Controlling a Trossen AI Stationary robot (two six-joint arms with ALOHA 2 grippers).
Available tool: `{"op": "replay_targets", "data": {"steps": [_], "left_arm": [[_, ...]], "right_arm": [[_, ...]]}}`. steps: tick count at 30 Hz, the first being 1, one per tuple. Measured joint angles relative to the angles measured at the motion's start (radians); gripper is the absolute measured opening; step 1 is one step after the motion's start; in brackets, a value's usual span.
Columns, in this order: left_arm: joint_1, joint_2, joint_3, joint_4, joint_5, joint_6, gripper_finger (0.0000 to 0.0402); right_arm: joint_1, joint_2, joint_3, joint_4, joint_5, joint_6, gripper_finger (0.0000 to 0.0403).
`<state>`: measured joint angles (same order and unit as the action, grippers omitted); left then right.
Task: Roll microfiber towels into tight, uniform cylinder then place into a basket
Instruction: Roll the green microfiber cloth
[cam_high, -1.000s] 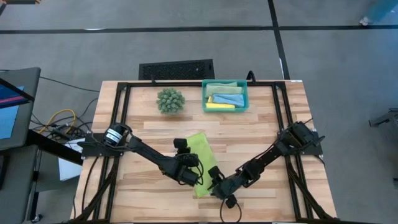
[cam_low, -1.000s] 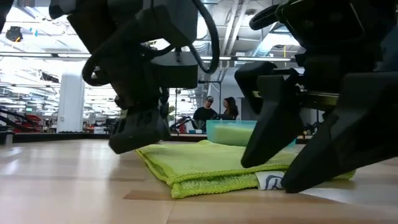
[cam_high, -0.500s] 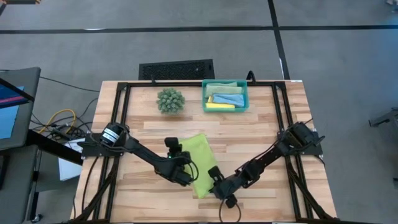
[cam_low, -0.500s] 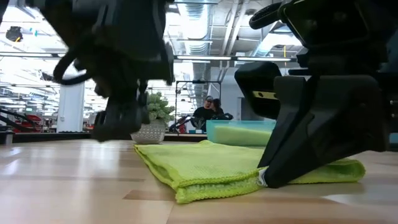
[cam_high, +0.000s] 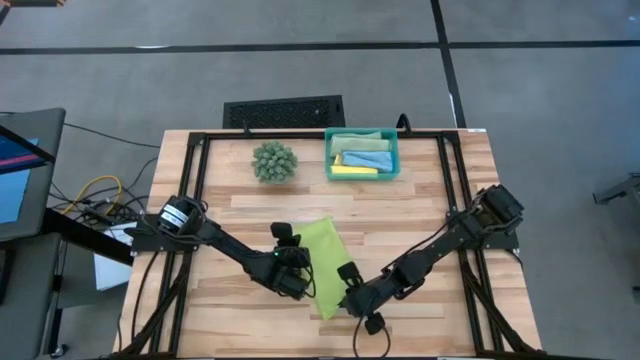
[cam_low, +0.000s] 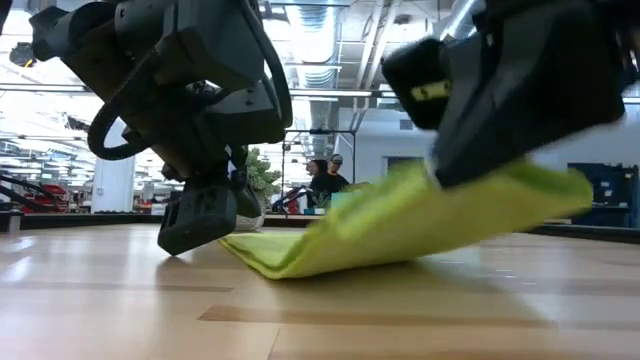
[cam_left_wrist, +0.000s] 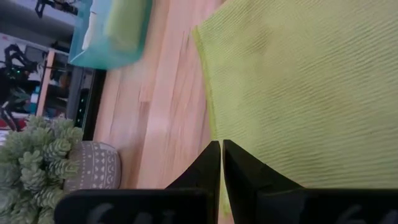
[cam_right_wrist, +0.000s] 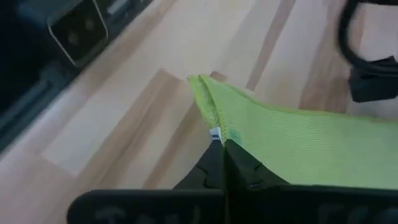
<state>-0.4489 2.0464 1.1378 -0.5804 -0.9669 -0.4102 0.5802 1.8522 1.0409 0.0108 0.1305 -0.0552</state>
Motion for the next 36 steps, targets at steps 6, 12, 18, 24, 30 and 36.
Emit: {"op": "replay_targets", "data": {"steps": [6,12,18,24,30,36], "left_arm": [[-0.005,0.002,0.0,-0.007,-0.067,0.007,0.0011],[0.008,-0.007,0.021,-0.076,-0.154,0.057,0.0011],[-0.043,-0.024,0.1,-0.072,-0.073,0.088,0.0011],[-0.097,-0.024,0.101,0.076,0.051,0.193,0.0011],[-0.134,-0.023,0.102,0.353,0.228,0.401,0.0011],[-0.131,-0.015,0.103,0.489,0.373,0.498,0.0038]], "right_arm": [[-0.016,0.04,0.0,-0.02,-0.074,0.031,0.0024],[-0.033,0.117,0.003,0.016,-0.113,0.032,0.002],[-0.052,0.108,0.001,0.021,-0.134,0.032,0.0023],[-0.063,0.087,0.001,0.02,-0.142,0.049,0.0019],[-0.099,0.087,0.001,0.025,-0.162,0.076,0.0027],[-0.118,0.094,0.001,0.023,-0.16,0.11,0.0077]]}}
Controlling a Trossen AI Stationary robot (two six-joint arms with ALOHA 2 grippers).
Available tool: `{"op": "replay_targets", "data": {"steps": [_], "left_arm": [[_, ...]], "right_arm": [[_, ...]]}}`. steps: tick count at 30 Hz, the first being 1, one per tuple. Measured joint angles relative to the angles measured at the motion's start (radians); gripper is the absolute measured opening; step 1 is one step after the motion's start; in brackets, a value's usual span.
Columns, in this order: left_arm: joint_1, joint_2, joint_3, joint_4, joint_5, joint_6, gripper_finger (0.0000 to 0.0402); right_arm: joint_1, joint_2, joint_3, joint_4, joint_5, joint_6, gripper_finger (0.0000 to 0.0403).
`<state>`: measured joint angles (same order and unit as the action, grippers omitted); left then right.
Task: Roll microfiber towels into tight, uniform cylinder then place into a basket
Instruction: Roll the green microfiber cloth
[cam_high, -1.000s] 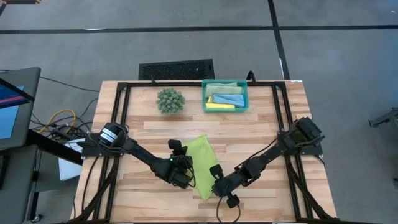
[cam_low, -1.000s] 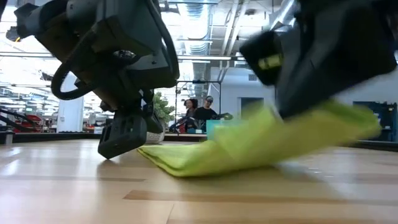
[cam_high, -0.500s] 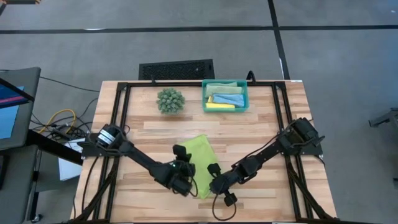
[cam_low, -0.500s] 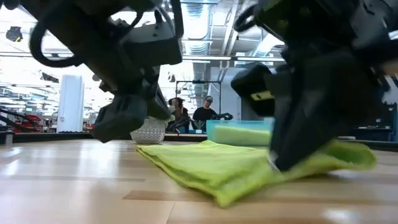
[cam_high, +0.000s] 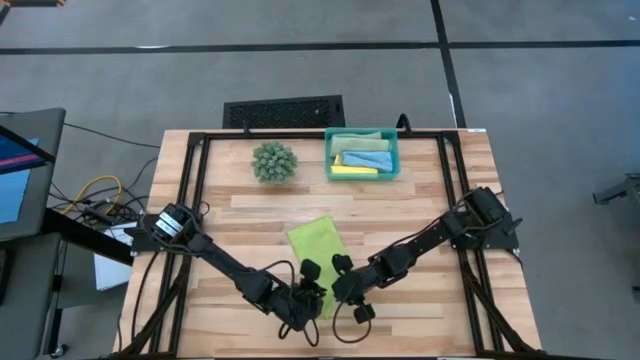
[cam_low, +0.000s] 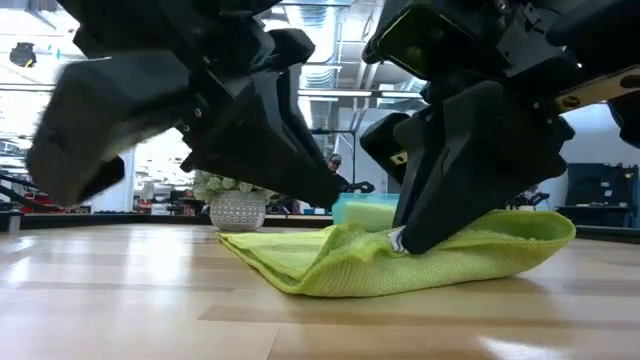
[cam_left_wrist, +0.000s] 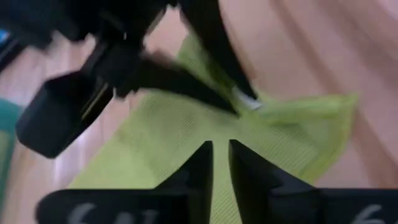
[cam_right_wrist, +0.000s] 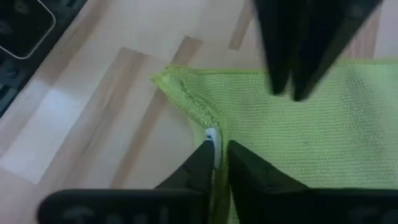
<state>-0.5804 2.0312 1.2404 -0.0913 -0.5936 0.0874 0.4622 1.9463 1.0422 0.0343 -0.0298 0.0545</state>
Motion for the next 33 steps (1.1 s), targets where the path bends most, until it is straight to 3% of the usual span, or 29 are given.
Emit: {"op": "replay_targets", "data": {"steps": [7,14,22,33], "left_arm": [[-0.002,0.0,0.0,0.085,0.073,0.046,0.0129],[-0.002,0.0,0.0,0.14,0.075,-0.024,0.019],[0.004,0.0,0.0,0.102,0.075,-0.182,0.0188],[0.011,0.0,0.0,0.027,0.069,-0.233,0.0155]], "right_arm": [[-0.02,0.005,-0.001,-0.013,0.009,-0.003,0.015],[-0.043,0.005,-0.001,-0.011,0.012,0.006,0.0163],[-0.046,0.005,-0.001,0.019,0.012,-0.001,0.0139],[-0.052,0.005,-0.001,0.027,0.012,-0.009,0.0128]]}}
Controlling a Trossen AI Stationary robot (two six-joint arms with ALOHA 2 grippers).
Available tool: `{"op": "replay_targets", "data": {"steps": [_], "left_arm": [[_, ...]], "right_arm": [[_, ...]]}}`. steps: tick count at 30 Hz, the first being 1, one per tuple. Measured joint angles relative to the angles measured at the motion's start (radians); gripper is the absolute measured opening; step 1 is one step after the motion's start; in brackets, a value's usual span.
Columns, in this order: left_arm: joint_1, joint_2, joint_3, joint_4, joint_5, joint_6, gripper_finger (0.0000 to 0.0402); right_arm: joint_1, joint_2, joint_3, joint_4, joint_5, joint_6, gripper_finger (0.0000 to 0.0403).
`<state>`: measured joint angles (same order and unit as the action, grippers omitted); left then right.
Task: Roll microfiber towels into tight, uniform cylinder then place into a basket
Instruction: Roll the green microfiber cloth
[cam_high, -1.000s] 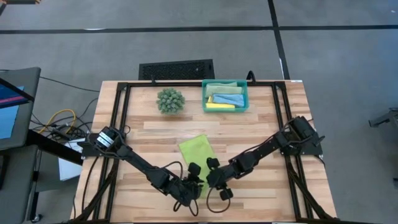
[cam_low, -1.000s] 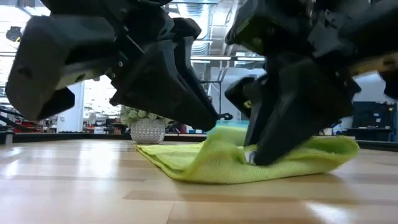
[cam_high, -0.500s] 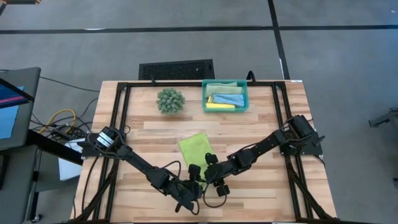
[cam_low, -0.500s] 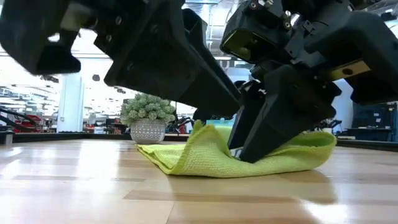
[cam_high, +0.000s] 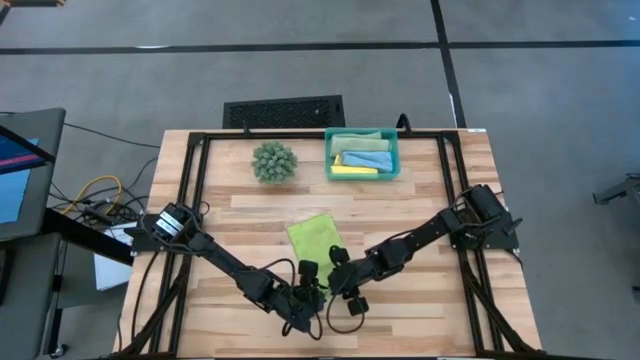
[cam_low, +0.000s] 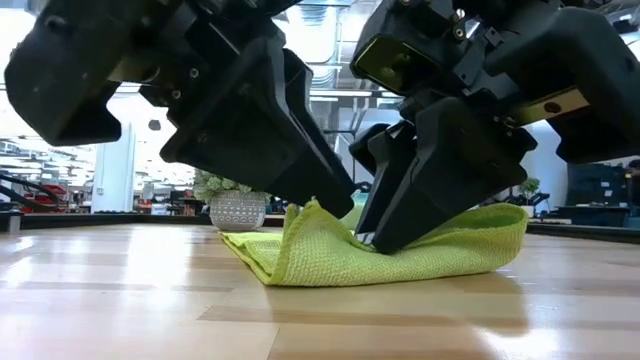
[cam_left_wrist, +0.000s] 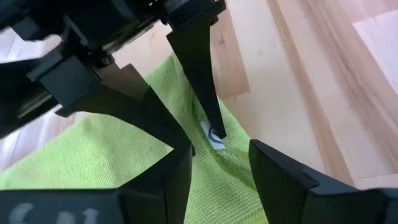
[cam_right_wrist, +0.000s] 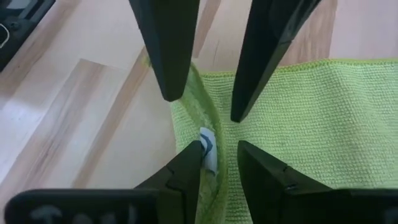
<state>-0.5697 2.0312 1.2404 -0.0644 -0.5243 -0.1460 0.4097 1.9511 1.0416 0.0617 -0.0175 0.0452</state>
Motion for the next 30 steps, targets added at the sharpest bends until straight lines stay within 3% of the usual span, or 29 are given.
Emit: {"op": "replay_targets", "data": {"steps": [7,17,23,25,30], "left_arm": [[0.002,0.0,0.0,-0.076,-0.003,-0.058,0.014],[0.009,0.0,-0.051,-0.093,-0.009,-0.087,0.0132],[-0.008,-0.039,0.047,-0.329,-0.19,-0.159,0.0132],[-0.012,-0.038,0.073,-0.319,-0.177,-0.15,0.0132],[-0.013,-0.02,0.05,-0.09,-0.011,-0.022,0.0132]], "right_arm": [[-0.006,0.0,0.0,0.007,0.007,0.0,0.0128],[-0.007,-0.001,0.0,-0.002,0.122,0.007,0.0122],[-0.007,-0.001,0.0,-0.01,0.124,0.007,0.0121],[-0.007,-0.001,0.0,-0.01,0.129,0.006,0.012],[0.01,-0.027,0.0,-0.068,0.207,-0.016,0.012]]}}
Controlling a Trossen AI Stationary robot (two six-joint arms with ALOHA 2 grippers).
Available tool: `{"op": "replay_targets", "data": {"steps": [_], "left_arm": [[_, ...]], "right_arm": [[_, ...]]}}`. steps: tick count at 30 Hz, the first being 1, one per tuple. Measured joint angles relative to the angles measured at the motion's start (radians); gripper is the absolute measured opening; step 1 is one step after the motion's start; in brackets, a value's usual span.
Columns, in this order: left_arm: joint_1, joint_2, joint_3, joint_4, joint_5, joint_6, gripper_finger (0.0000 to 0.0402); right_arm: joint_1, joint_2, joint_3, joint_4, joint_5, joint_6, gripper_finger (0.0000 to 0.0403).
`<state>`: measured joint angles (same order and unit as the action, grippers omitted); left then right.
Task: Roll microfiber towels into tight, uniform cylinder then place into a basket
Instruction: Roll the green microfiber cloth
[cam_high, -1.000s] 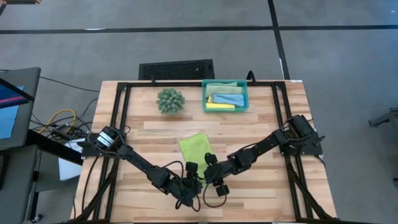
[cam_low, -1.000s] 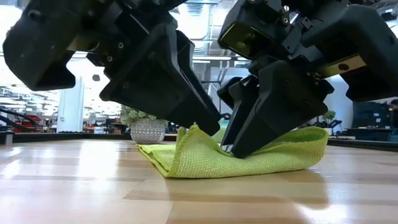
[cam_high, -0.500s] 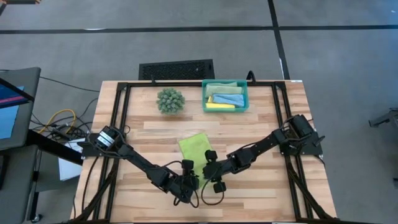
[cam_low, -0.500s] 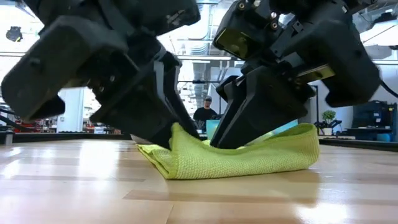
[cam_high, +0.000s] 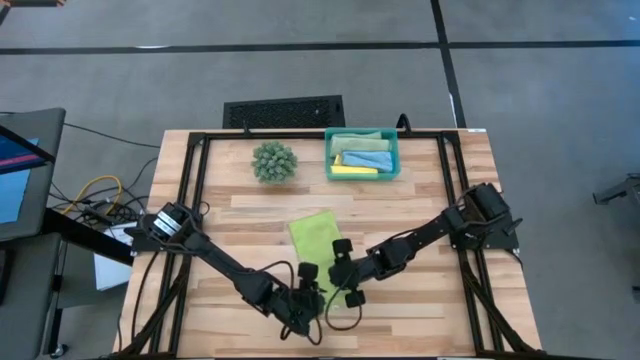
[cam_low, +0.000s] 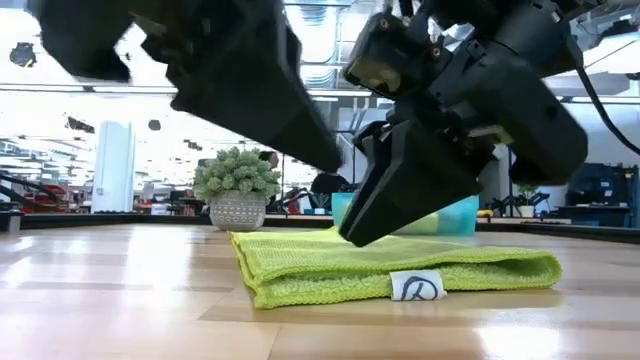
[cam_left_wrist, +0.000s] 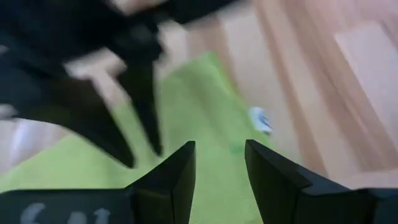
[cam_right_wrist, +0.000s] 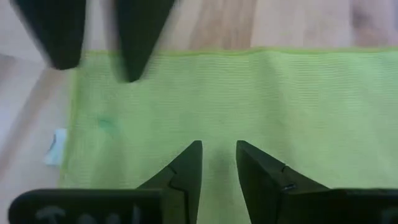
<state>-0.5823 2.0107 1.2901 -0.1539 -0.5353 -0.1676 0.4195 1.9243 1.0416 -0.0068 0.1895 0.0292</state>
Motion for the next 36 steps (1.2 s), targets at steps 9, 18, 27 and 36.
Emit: {"op": "replay_targets", "data": {"steps": [9,18,27,36], "left_arm": [[0.011,0.087,-0.005,0.053,0.114,0.054,0.0132],[0.016,0.087,-0.005,0.052,0.112,0.054,0.0132],[0.015,0.076,0.014,-0.014,0.108,0.07,0.0132],[-0.002,0.051,0.024,-0.023,0.067,0.074,0.0132]], "right_arm": [[0.131,-0.037,0.001,-0.03,-0.033,-0.128,0.012],[0.152,0.015,0.001,0.025,-0.031,-0.161,0.0122],[0.135,0.098,0.008,0.156,-0.081,-0.243,0.0199],[0.117,0.105,0.01,0.137,-0.1,-0.245,0.0145]]}}
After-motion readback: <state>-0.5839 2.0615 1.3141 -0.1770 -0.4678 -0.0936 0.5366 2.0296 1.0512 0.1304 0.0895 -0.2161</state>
